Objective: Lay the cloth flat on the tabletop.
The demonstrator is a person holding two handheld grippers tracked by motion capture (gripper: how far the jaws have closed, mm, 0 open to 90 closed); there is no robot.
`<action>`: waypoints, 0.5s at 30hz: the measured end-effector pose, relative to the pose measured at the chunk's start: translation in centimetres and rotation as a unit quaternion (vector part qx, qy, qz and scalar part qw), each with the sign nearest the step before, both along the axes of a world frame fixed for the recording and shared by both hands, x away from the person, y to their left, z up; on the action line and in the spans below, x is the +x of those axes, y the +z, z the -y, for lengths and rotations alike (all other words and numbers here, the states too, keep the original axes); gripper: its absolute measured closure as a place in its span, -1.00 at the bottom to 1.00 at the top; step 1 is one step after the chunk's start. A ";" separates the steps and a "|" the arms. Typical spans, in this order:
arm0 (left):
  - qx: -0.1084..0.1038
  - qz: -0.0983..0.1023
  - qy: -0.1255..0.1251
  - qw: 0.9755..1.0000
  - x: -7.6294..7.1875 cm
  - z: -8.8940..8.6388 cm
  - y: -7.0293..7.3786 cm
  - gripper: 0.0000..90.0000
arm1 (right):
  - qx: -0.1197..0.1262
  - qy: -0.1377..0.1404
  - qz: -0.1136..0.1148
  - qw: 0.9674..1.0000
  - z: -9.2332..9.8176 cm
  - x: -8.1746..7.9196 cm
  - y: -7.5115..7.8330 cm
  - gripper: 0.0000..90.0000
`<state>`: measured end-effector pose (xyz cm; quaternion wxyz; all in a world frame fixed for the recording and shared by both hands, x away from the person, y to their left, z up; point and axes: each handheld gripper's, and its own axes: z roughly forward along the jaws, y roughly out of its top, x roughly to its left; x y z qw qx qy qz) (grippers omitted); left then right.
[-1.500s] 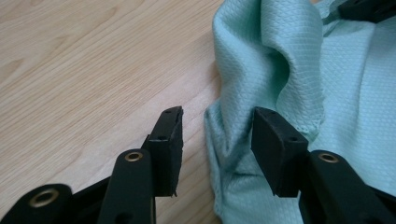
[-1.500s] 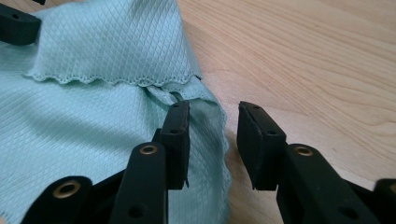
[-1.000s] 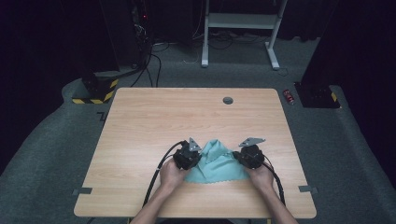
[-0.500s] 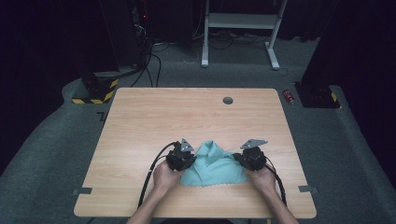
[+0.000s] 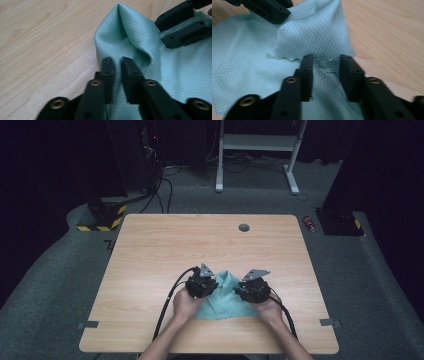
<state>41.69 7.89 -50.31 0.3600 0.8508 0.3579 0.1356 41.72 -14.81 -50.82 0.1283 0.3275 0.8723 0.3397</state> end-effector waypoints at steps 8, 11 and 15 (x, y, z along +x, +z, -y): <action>0.013 0.017 0.011 1.000 -0.2 -0.5 0.3 0.96 | 0.010 -0.014 0.001 1.000 1.1 0.2 0.4 1.00; -0.013 0.011 0.028 0.999 -0.3 -0.8 -0.4 0.88 | 0.042 -0.016 -0.008 0.999 1.4 0.1 1.1 0.71; -0.018 0.017 0.033 0.999 -0.5 -0.7 -1.6 0.70 | 0.050 -0.003 -0.013 0.999 0.4 -0.4 1.8 0.44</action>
